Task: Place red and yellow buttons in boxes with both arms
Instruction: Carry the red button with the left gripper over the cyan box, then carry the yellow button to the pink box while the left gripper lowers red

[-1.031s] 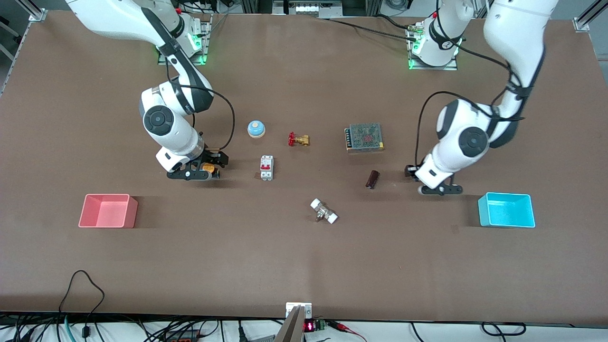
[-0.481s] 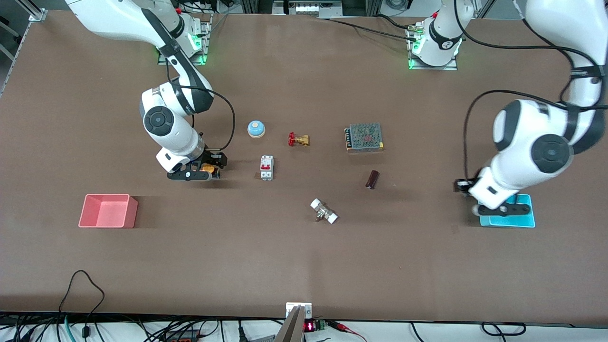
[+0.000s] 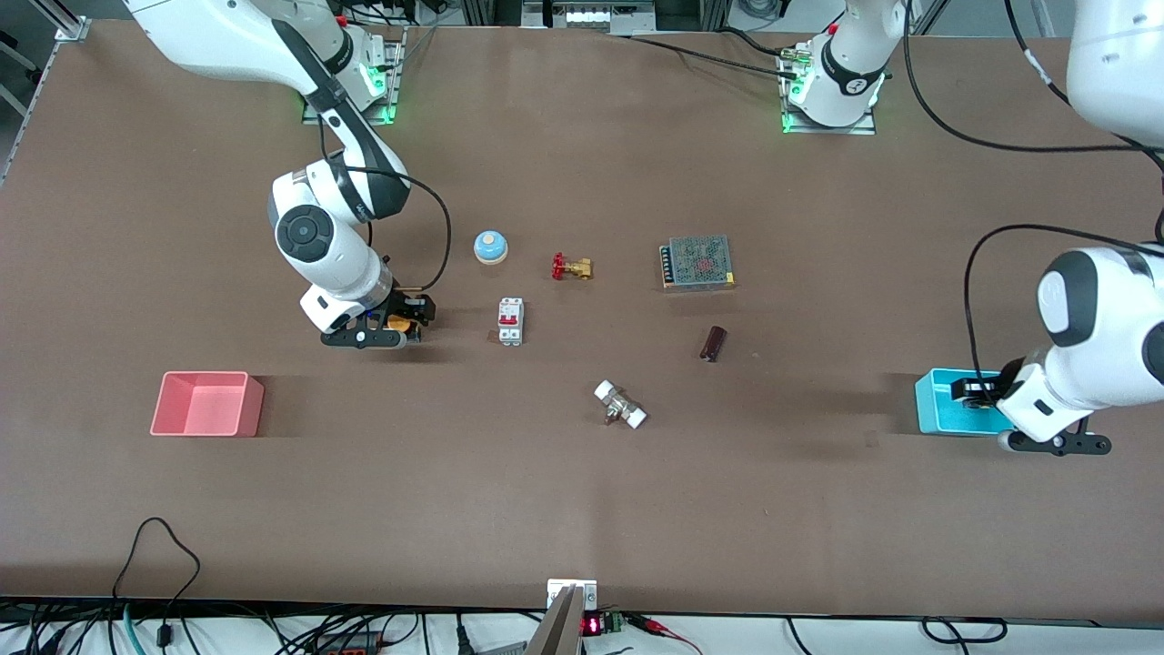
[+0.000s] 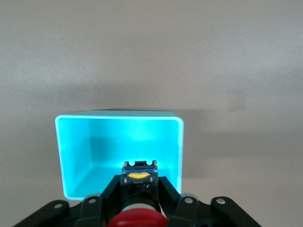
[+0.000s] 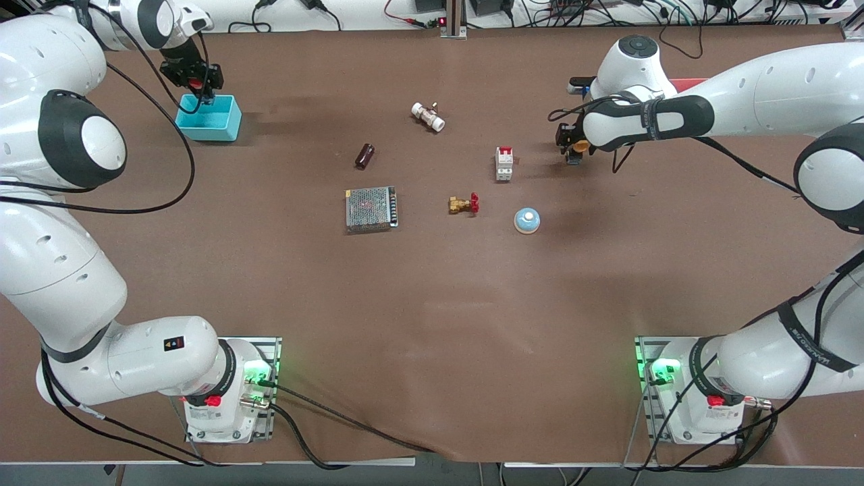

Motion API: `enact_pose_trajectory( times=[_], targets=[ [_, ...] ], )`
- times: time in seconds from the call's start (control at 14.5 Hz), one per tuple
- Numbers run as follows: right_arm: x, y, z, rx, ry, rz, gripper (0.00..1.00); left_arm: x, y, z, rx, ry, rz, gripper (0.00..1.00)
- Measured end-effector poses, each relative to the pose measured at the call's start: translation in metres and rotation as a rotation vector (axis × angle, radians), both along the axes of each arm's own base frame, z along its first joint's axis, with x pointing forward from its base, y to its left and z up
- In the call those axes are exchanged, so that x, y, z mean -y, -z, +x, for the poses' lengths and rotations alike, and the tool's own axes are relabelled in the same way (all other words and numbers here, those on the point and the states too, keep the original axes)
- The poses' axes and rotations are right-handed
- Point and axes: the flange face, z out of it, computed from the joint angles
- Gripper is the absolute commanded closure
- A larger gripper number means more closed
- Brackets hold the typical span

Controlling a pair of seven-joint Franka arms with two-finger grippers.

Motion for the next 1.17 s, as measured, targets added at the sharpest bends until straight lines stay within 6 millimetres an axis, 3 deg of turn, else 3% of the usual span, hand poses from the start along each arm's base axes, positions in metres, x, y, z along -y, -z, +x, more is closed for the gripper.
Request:
enact_pose_trajectory(
  times=[0.14, 0.48, 0.76, 0.89, 1.03, 1.17],
  targets=[
    [-0.001, 0.004, 0.001, 0.004, -0.005, 0.001, 0.39, -0.010, 0.015, 0.004, 0.025, -0.003, -0.004, 0.85],
    [0.000, 0.006, 0.001, 0.003, -0.006, 0.001, 0.84, -0.021, 0.045, 0.004, 0.029, 0.008, -0.014, 0.84],
    [0.000, 0.006, 0.002, 0.006, -0.006, 0.001, 0.86, -0.028, 0.065, 0.001, 0.006, 0.003, -0.022, 0.83],
    [0.002, -0.006, 0.011, 0.028, -0.003, 0.002, 0.86, -0.030, 0.070, -0.001, 0.000, -0.001, -0.026, 0.83],
    [0.014, -0.039, 0.028, 0.029, -0.013, -0.019, 0.86, -0.031, 0.076, -0.002, -0.007, -0.014, -0.041, 0.80],
    [0.034, -0.087, 0.047, 0.022, -0.033, -0.048, 0.85, -0.032, 0.080, -0.003, -0.011, -0.016, -0.044, 0.76]
  ],
)
